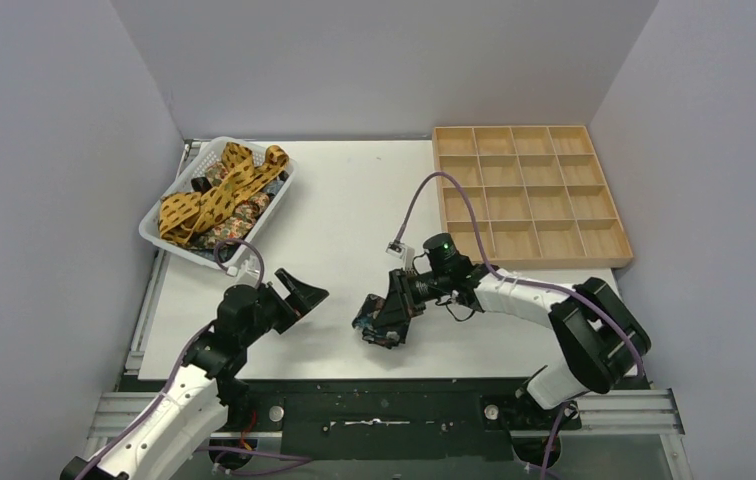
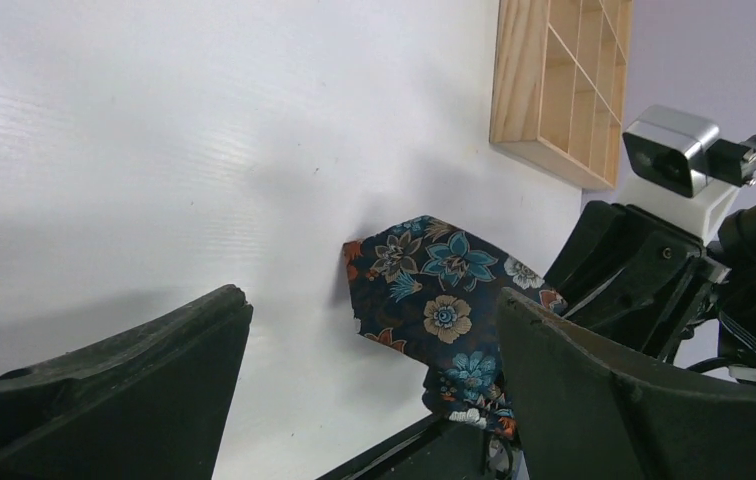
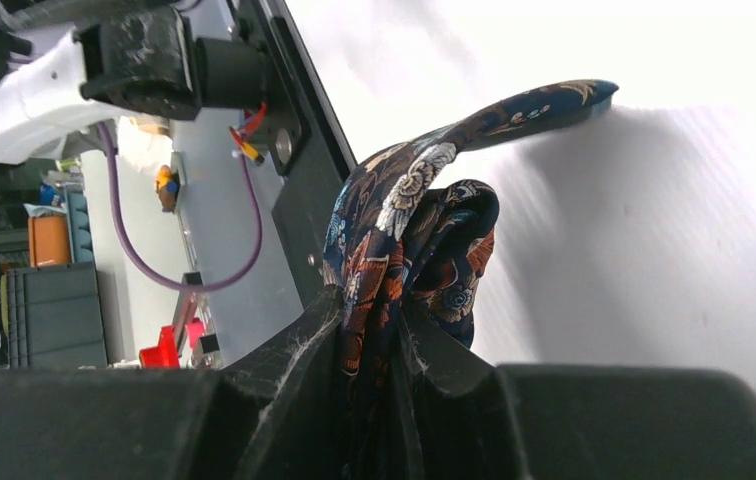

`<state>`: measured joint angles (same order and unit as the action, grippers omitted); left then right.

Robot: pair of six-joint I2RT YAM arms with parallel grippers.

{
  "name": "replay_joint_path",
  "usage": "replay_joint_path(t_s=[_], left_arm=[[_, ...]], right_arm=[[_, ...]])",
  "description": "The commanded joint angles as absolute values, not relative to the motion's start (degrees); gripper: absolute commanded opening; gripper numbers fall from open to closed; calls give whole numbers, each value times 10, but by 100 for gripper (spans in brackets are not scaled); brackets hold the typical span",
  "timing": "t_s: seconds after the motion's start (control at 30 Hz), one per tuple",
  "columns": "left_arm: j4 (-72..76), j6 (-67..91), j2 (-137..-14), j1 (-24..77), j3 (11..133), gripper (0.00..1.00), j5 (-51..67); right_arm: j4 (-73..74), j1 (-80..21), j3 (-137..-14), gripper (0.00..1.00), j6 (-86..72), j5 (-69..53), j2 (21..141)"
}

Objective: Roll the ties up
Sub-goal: Place the tie at the center of the board.

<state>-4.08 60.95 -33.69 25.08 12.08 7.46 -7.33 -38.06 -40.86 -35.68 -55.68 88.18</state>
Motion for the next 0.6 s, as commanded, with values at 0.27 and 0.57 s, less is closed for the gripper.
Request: replay_joint_path(t_s=[0.27,0.57], left_arm=[[-62,584,-337,250,153,91,80],[-51,585,-340,249,147,91,99]], right_arm=[[178,-361,-508,10,-250,-571,877],[126,-373,-597,11,-268,-561,1048]])
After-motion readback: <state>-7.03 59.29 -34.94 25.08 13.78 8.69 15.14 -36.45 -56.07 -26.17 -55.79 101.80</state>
